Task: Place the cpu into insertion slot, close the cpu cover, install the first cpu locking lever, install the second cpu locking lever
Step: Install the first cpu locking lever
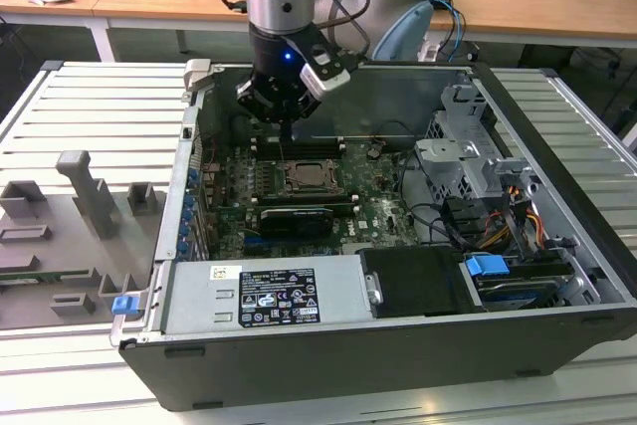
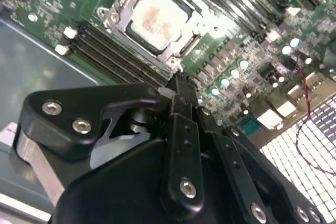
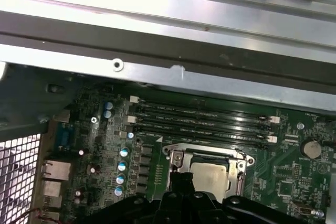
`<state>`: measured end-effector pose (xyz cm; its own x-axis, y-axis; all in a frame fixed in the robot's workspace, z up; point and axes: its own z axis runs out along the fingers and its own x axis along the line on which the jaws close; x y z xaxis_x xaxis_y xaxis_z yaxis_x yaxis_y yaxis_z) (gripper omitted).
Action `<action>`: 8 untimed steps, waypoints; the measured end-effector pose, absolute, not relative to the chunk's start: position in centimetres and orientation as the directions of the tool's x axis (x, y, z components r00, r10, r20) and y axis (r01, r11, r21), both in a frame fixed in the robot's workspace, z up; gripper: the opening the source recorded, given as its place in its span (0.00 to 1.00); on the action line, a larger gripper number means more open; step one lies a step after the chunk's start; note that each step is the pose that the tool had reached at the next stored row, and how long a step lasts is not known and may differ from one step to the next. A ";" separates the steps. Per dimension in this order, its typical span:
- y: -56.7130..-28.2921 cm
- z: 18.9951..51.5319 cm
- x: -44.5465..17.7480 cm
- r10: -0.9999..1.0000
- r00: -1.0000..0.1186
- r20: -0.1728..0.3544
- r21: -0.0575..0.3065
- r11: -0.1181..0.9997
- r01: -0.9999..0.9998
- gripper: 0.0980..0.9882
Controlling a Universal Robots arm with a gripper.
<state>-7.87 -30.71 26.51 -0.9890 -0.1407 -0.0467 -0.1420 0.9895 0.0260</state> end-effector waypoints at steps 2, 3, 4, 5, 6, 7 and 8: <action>-30.8 26.5 -8.0 -0.136 -0.990 -0.044 0.026 0.990 -0.138 0.01; -30.9 26.5 -8.1 -0.136 -0.990 -0.043 0.026 0.990 -0.137 0.01; -31.1 26.4 -8.6 -0.136 -0.990 -0.042 0.026 0.990 -0.138 0.01; -31.2 26.4 -8.9 -0.136 -0.990 -0.041 0.026 0.990 -0.137 0.01; -31.3 26.4 -9.2 -0.136 -0.990 -0.041 0.027 0.990 -0.138 0.01; -31.3 26.4 -9.6 -0.137 -0.990 -0.040 0.027 0.990 -0.138 0.01; -31.3 26.4 -10.0 -0.136 -0.990 -0.040 0.027 0.990 -0.137 0.01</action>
<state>-10.03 -31.28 26.42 -0.9899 -0.1363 -0.0403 -0.1374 0.9901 0.0271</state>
